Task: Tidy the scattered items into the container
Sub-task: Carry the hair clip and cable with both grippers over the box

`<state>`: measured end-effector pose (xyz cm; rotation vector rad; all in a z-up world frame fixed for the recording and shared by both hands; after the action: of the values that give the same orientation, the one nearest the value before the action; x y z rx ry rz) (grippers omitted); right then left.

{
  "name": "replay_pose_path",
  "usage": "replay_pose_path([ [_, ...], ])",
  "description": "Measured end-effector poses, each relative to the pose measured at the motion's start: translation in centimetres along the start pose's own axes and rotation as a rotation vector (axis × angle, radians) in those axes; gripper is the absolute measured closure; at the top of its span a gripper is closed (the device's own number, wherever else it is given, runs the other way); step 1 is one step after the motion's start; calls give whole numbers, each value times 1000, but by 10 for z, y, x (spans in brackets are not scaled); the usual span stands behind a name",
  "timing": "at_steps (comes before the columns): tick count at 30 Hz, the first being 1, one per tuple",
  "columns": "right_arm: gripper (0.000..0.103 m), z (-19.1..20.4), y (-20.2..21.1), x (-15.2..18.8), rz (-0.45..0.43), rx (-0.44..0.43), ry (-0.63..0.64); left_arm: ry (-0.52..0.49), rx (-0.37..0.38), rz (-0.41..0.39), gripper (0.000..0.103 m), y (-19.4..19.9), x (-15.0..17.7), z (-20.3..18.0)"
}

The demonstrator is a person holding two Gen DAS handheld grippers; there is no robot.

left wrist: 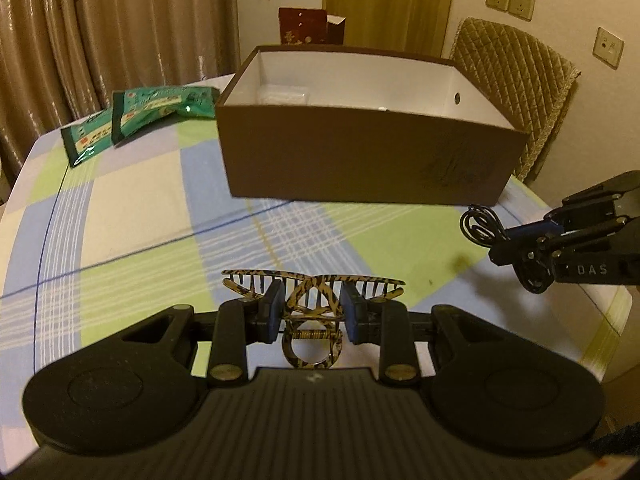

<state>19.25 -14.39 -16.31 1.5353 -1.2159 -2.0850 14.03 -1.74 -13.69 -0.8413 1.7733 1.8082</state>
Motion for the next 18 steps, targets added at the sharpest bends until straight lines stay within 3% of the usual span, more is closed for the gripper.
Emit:
replay_pose_path([
  [18, 92, -20, 7, -41, -60, -11, -1, -42, 40, -67, 78, -19, -55, -15],
])
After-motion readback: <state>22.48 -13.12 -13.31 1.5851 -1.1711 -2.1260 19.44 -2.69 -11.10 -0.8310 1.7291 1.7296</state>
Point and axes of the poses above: each gripper's, at about its wrist camera, not at the fingertips, and y roughly against the way its jaws point, z to its left, x to its underside, the point moved 10 cm from there along -y, roughly the way its jaws point, and after that the axes turned 1 degree about -z, right-handed, at the moved point
